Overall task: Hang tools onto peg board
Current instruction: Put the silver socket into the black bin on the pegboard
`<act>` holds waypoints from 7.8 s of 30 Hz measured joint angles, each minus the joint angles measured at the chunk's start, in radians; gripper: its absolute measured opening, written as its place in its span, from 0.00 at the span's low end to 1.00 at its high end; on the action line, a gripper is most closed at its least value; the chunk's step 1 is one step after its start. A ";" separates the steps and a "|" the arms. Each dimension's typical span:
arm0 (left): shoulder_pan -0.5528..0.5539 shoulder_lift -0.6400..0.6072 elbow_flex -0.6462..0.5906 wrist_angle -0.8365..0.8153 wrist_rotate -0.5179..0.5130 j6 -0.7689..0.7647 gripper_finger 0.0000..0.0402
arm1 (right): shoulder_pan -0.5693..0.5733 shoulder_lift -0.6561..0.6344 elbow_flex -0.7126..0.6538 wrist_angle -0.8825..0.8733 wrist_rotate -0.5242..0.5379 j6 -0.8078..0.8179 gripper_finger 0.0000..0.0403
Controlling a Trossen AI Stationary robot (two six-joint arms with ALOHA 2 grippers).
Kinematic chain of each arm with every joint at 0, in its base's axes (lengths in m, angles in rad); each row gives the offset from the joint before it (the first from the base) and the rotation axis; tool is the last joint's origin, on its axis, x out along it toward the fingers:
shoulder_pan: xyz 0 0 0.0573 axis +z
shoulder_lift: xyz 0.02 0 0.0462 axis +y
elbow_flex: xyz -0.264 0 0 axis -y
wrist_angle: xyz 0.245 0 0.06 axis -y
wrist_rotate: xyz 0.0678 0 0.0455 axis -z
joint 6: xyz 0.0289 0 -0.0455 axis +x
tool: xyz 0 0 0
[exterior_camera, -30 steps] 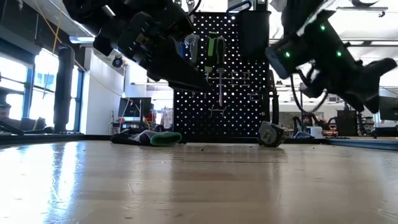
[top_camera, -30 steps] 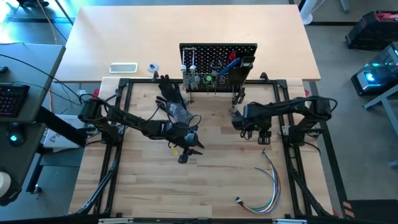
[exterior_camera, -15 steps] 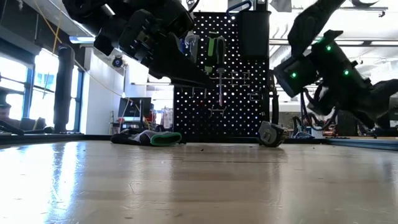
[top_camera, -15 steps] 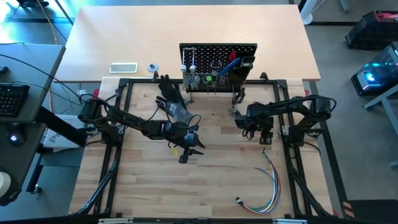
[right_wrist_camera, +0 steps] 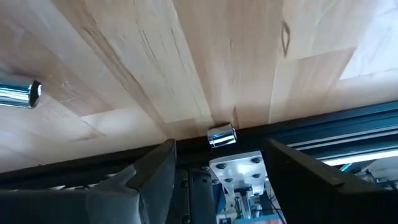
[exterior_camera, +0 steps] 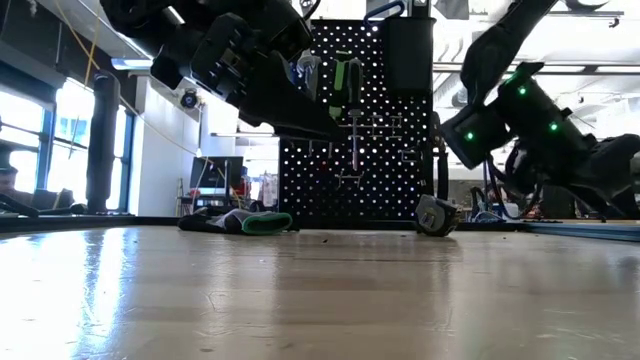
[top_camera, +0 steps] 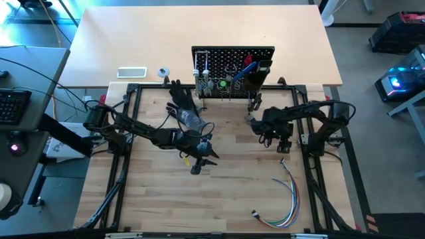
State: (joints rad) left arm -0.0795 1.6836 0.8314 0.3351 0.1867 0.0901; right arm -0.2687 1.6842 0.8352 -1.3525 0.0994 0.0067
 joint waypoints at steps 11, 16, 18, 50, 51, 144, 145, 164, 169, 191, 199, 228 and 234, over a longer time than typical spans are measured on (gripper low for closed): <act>-0.002 0.000 0.000 -0.019 0.001 -0.008 0.34 | 0.000 0.083 0.000 -0.003 0.054 0.019 0.58; -0.002 0.000 0.000 -0.023 0.001 -0.008 0.34 | 0.000 0.081 0.000 -0.004 0.054 0.019 0.58; -0.002 0.000 0.000 -0.023 0.001 -0.008 0.34 | 0.000 0.081 0.000 -0.004 0.054 0.019 0.58; 0.014 0.092 0.004 0.288 -0.059 -0.004 0.34 | 0.456 -0.603 0.170 0.057 -0.003 0.411 0.57; 0.014 0.103 0.006 0.292 -0.059 -0.010 0.34 | 0.473 -0.614 0.161 0.061 0.018 0.423 0.57; 0.019 0.201 0.085 0.260 0.032 -0.034 0.34 | -0.215 -0.112 -0.196 0.204 -0.095 0.524 0.54; 0.019 0.201 0.085 0.260 0.033 -0.034 0.34 | -0.211 -0.112 -0.197 0.208 -0.096 0.533 0.54; 0.019 0.201 0.084 0.236 0.074 0.045 0.34 | -0.081 -0.121 -0.229 0.257 -0.140 0.703 0.53; 0.020 0.201 0.084 0.232 0.074 0.052 0.34 | -0.081 -0.122 -0.229 0.253 -0.116 0.741 0.53; 0.020 0.201 0.084 0.214 0.076 0.165 0.34 | -0.106 -0.122 -0.227 0.242 0.046 1.007 0.53; 0.020 0.201 0.084 0.210 0.118 0.175 0.34 | -0.185 -0.123 -0.228 0.264 0.047 0.994 0.53; 0.047 0.201 0.085 0.256 0.122 0.175 0.34 | -0.148 -0.457 -0.207 0.204 0.173 1.089 0.52; 0.046 0.201 0.085 0.265 0.122 0.174 0.34 | -0.203 -0.414 -0.258 0.270 0.137 1.063 0.52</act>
State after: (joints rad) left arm -0.0331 1.8843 0.9161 0.6002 0.3088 0.2637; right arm -0.4716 1.2698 0.5776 -1.0830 0.2360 1.0699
